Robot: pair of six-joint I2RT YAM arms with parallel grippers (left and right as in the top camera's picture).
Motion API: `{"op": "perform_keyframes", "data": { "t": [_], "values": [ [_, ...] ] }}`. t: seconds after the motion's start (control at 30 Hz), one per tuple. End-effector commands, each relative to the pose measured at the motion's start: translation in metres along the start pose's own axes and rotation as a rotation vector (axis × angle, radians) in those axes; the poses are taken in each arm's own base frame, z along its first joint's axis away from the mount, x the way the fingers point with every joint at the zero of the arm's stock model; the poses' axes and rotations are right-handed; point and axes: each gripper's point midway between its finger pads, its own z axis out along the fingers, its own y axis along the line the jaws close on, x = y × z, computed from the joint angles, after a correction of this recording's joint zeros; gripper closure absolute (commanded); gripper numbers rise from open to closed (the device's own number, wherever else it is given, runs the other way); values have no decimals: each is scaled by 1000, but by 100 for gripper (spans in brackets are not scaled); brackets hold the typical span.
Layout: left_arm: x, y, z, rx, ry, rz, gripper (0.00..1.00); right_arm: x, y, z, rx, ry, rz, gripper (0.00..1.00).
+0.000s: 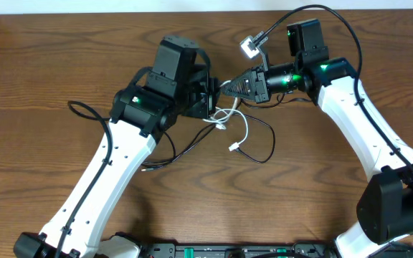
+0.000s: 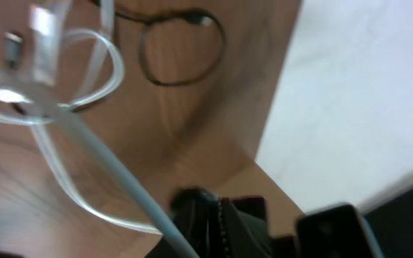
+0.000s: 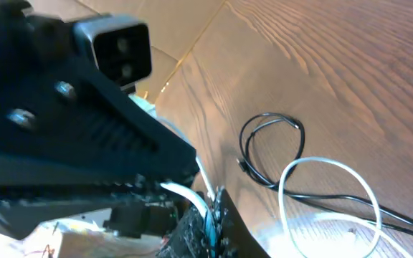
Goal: Untangle cables
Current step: 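Pull the white cable away to the right with the right gripper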
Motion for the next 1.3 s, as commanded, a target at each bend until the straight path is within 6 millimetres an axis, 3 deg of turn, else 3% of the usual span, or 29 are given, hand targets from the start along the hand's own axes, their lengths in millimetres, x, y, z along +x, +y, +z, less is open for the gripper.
{"op": "perform_keyframes", "data": {
  "t": [0.0, 0.13, 0.23, 0.5, 0.67, 0.83, 0.97, 1.03, 1.1, 1.27],
  "values": [
    [-27, 11, -3, -42, -143, 44, 86, -2, -1, -3, 6, -10, 70, 99],
    [-50, 23, -8, -89, -268, 91, 66, -5, -14, -11, 64, -30, 141, 99],
    [-57, 25, -10, -106, -301, 159, 53, -7, -21, -17, 90, -46, 175, 99],
    [-57, 26, -10, -135, -290, 345, 34, -9, -26, -26, 96, -67, 215, 99],
    [-64, 33, -14, -184, -317, 417, 28, -20, -26, -39, 75, -111, 247, 99],
    [-84, 51, -23, -276, -410, 429, 28, -45, -25, -80, 95, -232, 253, 99],
    [-87, 63, -27, -332, -414, 446, 27, -55, -31, -129, 186, -344, 257, 99],
    [-89, 63, -28, -360, -408, 563, 20, -54, -35, -154, 218, -391, 281, 99],
    [-95, 60, -31, -390, -430, 691, 20, -50, -40, -172, 241, -418, 324, 99],
    [-108, 60, -39, -492, -460, 966, 18, -30, -51, -189, 285, -418, 406, 99]
  ]
}}
